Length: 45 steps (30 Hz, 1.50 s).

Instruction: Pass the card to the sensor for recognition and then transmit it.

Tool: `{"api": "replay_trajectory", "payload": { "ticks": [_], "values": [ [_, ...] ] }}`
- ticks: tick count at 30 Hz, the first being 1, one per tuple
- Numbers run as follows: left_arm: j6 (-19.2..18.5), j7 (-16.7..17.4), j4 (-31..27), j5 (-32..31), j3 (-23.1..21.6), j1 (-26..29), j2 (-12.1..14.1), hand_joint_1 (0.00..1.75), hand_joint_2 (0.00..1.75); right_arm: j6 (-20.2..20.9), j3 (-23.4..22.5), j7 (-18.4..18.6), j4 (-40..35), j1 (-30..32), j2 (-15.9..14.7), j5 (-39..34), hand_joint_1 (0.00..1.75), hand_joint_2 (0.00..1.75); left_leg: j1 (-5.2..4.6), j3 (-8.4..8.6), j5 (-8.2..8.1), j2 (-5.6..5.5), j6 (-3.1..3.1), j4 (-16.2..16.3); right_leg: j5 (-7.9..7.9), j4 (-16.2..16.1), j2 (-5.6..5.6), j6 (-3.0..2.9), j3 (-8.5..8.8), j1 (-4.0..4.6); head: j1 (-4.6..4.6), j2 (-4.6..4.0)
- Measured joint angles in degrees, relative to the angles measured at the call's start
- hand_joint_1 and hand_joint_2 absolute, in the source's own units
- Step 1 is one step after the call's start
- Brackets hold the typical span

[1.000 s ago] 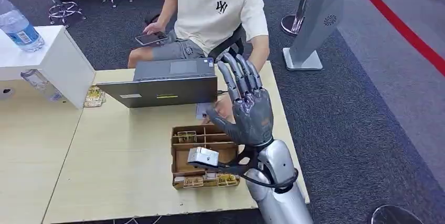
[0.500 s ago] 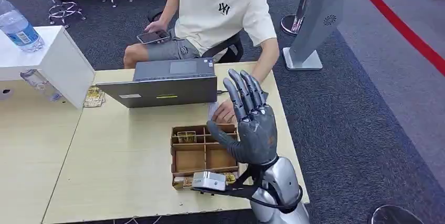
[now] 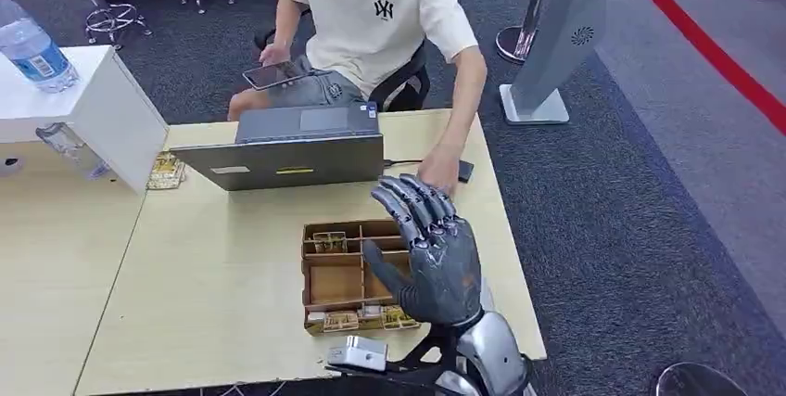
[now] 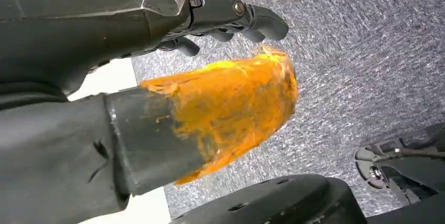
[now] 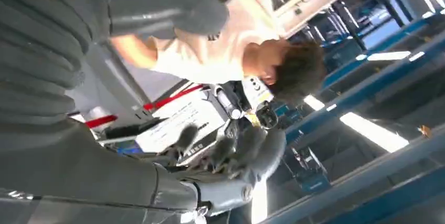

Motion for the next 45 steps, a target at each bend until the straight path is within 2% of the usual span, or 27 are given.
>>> {"api": "replay_trajectory", "payload": {
  "ticks": [2, 3, 4, 7, 11, 12, 14, 16, 17, 19, 20, 21, 26, 27, 35, 36, 45],
  "values": [
    [0.02, 0.00, 0.00, 0.00, 0.07, 0.00, 0.00, 0.00, 0.00, -0.02, -0.11, 0.02, 0.70, -0.06, 0.00, 0.98, 0.56, 1.75, 0.00, 0.00, 0.00, 0.00, 0.00, 0.00, 0.00, 0.00, 0.00, 0.00, -0.01, 0.00, 0.00, 0.00],
    [0.02, 0.00, 0.00, -0.02, 0.09, 0.00, 0.00, 0.00, 0.00, -0.02, -0.15, 0.26, 1.07, -0.13, 0.00, 1.37, 0.82, 1.75, 0.00, 0.00, 0.00, 0.00, 0.00, 0.00, 0.00, 0.00, 0.01, 0.00, -0.01, 0.00, 0.00, 0.00],
    [0.04, 0.00, 0.00, -0.02, 0.11, 0.00, 0.00, 0.00, 0.00, -0.02, -0.17, 0.63, 1.42, -0.17, 0.00, 1.83, 0.91, 1.75, 0.00, 0.00, 0.00, 0.00, 0.00, 0.00, 0.00, 0.00, 0.01, 0.00, -0.01, 0.00, 0.00, 0.00],
    [0.04, 0.00, 0.00, -0.02, 0.28, 0.00, 0.00, 0.00, 0.00, -0.02, -0.31, 1.33, 2.51, -0.32, 0.00, 2.80, 0.91, 1.75, 0.00, 0.00, 0.00, 0.01, 0.00, 0.00, 0.00, 0.00, 0.01, 0.00, -0.01, 0.00, 0.00, 0.00],
    [0.04, 0.00, 0.00, 0.00, 0.44, 0.00, 0.00, 0.00, 0.00, -0.02, -0.59, 1.97, 3.61, -0.47, 0.00, 3.54, 1.03, 1.75, 0.00, 0.00, 0.00, 0.00, 0.00, 0.00, 0.00, 0.00, 0.01, 0.00, -0.01, 0.00, 0.00, 0.00],
    [0.04, 0.00, 0.00, 0.00, 0.46, 0.00, 0.00, 0.00, 0.00, -0.02, -0.70, 2.08, 3.89, -0.48, 0.00, 3.58, 1.24, 1.75, 0.00, 0.00, 0.00, 0.00, 0.00, 0.00, 0.00, 0.00, 0.01, 0.00, 0.00, 0.00, 0.00, 0.00],
    [0.04, 0.00, 0.00, 0.00, 0.46, 0.00, 0.00, 0.00, 0.00, -0.02, -0.74, 2.43, 4.39, -0.53, 0.00, 3.91, 1.13, 1.75, 0.00, 0.00, 0.00, 0.01, 0.00, 0.00, 0.00, 0.00, 0.01, 0.00, 0.00, 0.00, 0.00, 0.00],
    [0.04, -0.02, 0.00, 0.00, 0.46, 0.00, 0.00, 0.00, 0.00, -0.02, -0.85, 2.99, 4.96, -0.64, 0.00, 4.39, 0.91, 1.75, 0.00, 0.00, 0.00, 0.01, 0.00, 0.00, 0.00, 0.00, 0.01, 0.00, 0.00, 0.00, 0.00, 0.00],
    [0.04, -0.07, 0.00, 0.00, 0.46, 0.00, 0.00, 0.00, 0.00, -0.02, -0.92, 3.04, 5.20, -0.65, 0.00, 4.57, 0.91, 1.75, 0.00, 0.00, 0.00, 0.01, 0.00, 0.00, 0.00, 0.00, 0.01, 0.00, -0.01, 0.00, 0.00, 0.00],
    [0.04, -0.18, 0.00, 0.02, 0.48, 0.00, 0.00, 0.00, 0.00, -0.02, -0.98, 3.54, 5.72, -0.74, 0.00, 4.93, 0.70, 1.75, 0.00, 0.00, 0.00, 0.01, 0.00, 0.00, 0.00, 0.00, 0.01, 0.00, -0.01, 0.00, 0.00, 0.00],
    [0.04, -0.20, 0.00, 0.02, 0.48, 0.00, 0.00, 0.00, 0.00, -0.02, -1.09, 3.74, 6.01, -0.78, 0.00, 5.18, 0.70, 1.75, 0.00, 0.00, 0.00, 0.00, 0.00, 0.00, 0.00, 0.00, 0.01, 0.00, -0.01, 0.00, 0.00, 0.00],
    [0.04, -0.22, 0.00, 0.02, 0.48, 0.00, 0.00, 0.00, 0.00, -0.04, -1.14, 4.02, 6.27, -0.82, 0.00, 5.24, 0.77, 1.75, 0.00, -0.01, 0.00, 0.00, 0.00, 0.00, 0.00, 0.00, 0.01, 0.00, -0.01, 0.00, -0.02, 0.00],
    [0.04, -0.72, 0.00, 0.11, 0.50, 0.00, 0.00, 0.00, 0.00, -0.04, -1.77, 4.85, 7.93, -0.97, 0.00, 5.92, 0.72, 1.75, 0.00, -0.01, 0.00, 0.00, 0.00, 0.00, 0.00, 0.00, 0.00, 0.00, -0.01, 0.00, 0.00, 0.00],
    [0.04, -0.74, 0.00, 0.13, 0.52, 0.00, 0.00, 0.00, 0.00, -0.04, -1.88, 4.96, 8.24, -0.99, 0.02, 6.07, 0.79, 1.75, 0.00, -0.01, 0.00, 0.01, 0.00, 0.00, 0.00, 0.00, 0.01, 0.00, -0.01, 0.00, -0.02, 0.00],
    [0.09, -0.87, 0.00, 0.20, 0.87, 0.00, 0.02, 0.00, 0.00, -0.07, -3.37, 6.14, 10.93, -0.13, -0.22, 7.30, 0.93, 1.75, 0.00, -0.03, 0.00, -0.02, 0.00, 0.00, 0.00, 0.00, -0.01, 0.00, 0.01, 0.00, 0.00, 0.00],
    [0.09, -0.87, 0.00, 0.20, 0.96, 0.02, 0.02, 0.00, 0.00, -0.07, -3.56, 6.21, 11.17, 0.22, -0.31, 7.43, 0.89, 1.75, 0.00, -0.04, 0.00, -0.02, 0.00, 0.00, 0.00, 0.00, -0.01, 0.00, 0.00, 0.00, -0.02, 0.00],
    [0.13, -1.03, 0.00, 0.15, 1.35, 0.00, 0.02, 0.00, 0.00, -0.07, -4.79, 7.10, 12.61, 1.59, -0.72, 8.30, 0.98, 1.75, 0.00, -0.03, 0.00, -0.01, 0.00, 0.00, 0.00, 0.00, -0.01, 0.00, -0.01, 0.00, -0.02, 0.00]
  ]
}}
